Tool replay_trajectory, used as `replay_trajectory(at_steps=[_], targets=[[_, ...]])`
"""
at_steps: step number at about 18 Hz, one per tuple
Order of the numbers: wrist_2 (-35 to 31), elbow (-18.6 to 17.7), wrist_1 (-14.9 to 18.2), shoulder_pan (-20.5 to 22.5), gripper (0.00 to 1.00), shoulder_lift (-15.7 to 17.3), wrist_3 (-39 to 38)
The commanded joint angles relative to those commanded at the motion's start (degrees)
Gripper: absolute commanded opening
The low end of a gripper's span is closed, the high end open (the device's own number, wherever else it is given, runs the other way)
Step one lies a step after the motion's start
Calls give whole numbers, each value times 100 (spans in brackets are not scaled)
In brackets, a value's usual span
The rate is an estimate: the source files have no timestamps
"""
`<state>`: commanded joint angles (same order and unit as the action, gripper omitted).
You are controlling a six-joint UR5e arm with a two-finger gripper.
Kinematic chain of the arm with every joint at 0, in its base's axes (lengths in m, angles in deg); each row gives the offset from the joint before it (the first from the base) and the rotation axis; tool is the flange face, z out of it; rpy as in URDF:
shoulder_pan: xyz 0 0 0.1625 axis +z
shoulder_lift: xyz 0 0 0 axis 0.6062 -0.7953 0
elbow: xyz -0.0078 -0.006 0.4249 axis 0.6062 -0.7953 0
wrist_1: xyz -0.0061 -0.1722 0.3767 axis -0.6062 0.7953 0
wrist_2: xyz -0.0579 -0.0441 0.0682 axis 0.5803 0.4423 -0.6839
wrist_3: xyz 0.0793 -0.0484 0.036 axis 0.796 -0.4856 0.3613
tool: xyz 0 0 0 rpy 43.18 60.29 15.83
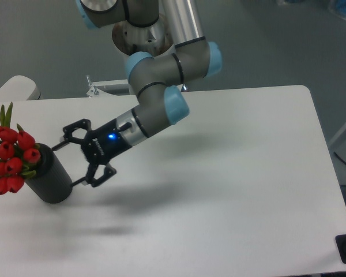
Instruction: Insert the flowers into the vase
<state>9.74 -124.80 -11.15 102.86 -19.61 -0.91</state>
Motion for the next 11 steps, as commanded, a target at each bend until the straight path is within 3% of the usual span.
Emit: replay_trajectory(at_steps=[4,11], targets=[[-244,456,35,290,100,-96,-26],[-1957,1160,35,555,100,-351,-141]])
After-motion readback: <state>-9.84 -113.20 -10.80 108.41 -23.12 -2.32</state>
